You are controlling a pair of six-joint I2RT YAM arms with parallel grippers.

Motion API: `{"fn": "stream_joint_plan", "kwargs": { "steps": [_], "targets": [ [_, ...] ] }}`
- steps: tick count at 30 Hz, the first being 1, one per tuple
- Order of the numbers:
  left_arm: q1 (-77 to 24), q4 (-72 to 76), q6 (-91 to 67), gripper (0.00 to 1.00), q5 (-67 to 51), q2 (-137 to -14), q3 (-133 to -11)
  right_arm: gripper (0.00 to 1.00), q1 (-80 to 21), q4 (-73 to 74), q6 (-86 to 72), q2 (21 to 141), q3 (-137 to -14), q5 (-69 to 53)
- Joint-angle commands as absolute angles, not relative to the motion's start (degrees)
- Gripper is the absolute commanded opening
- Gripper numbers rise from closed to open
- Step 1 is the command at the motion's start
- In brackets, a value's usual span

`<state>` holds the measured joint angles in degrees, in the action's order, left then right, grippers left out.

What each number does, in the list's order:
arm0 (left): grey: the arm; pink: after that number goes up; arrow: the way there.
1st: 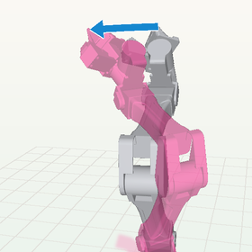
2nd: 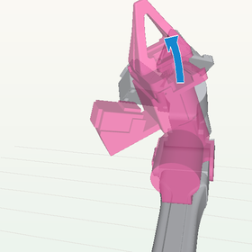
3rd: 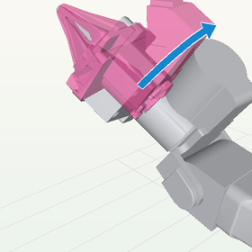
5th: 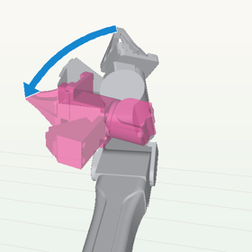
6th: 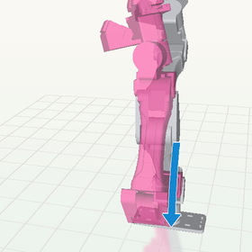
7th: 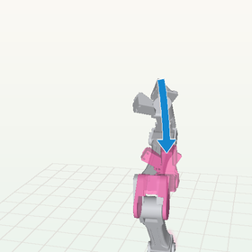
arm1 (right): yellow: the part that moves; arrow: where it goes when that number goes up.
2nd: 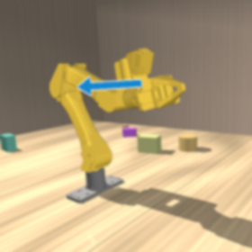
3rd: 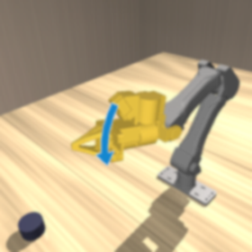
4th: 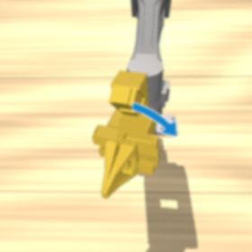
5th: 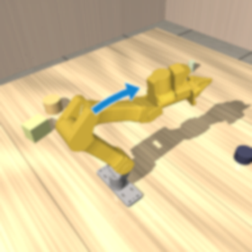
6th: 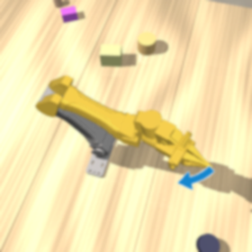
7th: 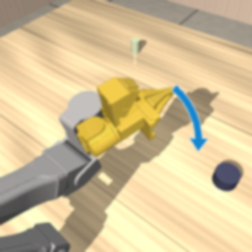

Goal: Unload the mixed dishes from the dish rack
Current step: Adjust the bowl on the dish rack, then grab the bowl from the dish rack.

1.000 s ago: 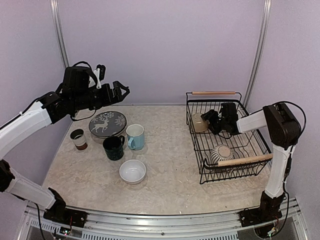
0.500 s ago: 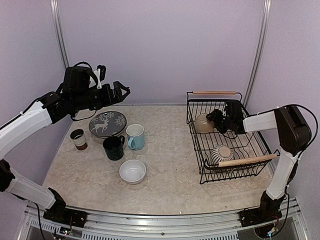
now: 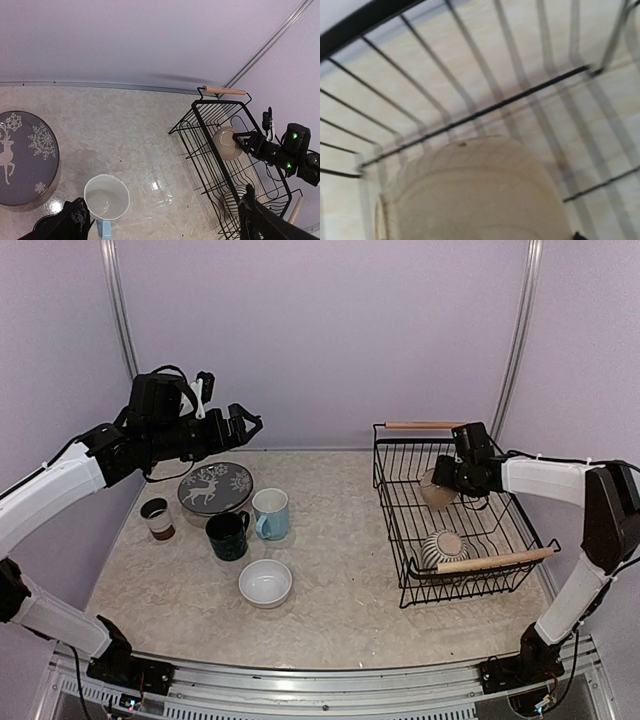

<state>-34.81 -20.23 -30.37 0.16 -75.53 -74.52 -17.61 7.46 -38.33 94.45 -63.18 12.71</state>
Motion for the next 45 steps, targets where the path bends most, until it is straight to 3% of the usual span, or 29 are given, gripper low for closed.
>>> {"fn": "stream_joint_plan", "kwargs": {
  "steps": [1, 8, 14, 20, 25, 39, 45],
  "targets": [
    [-34.8, -21.33, -30.67, 0.99, -1.02, -76.14, -76.17, 0.6, -22.34, 19.35, -27.8, 92.37, -68.04, 32.45],
    [-34.8, -21.36, -30.76, 0.99, -1.11, -76.58, -76.11, 0.61, -29.49, 39.06, -26.2, 101.23, -74.92, 60.63],
    [-34.89, -21.45, -30.76, 0.99, -1.07, -77.25, -76.11, 0.64, -31.82, 55.4, -34.43, 112.45, -82.18, 68.7],
    [-34.98, -21.62, -30.55, 0.99, -0.63, -78.02, -76.2, 0.74, -32.88, 50.55, -30.53, 113.85, -82.03, 61.9],
    [-34.98, -21.71, -30.59, 0.99, -0.8, -78.14, -76.29, 0.99, -32.81, 49.14, -27.69, 112.01, -82.41, 53.89],
    [-34.98, -22.27, -30.63, 0.99, -1.18, -77.96, -76.95, 1.0, -31.12, 33.82, -22.61, 96.62, -77.52, 26.16],
    [-34.98, -22.71, -30.84, 0.99, -1.83, -77.88, -77.43, 0.97, -22.91, 32.98, -29.82, 91.05, -71.77, 22.35]
  ]
}}
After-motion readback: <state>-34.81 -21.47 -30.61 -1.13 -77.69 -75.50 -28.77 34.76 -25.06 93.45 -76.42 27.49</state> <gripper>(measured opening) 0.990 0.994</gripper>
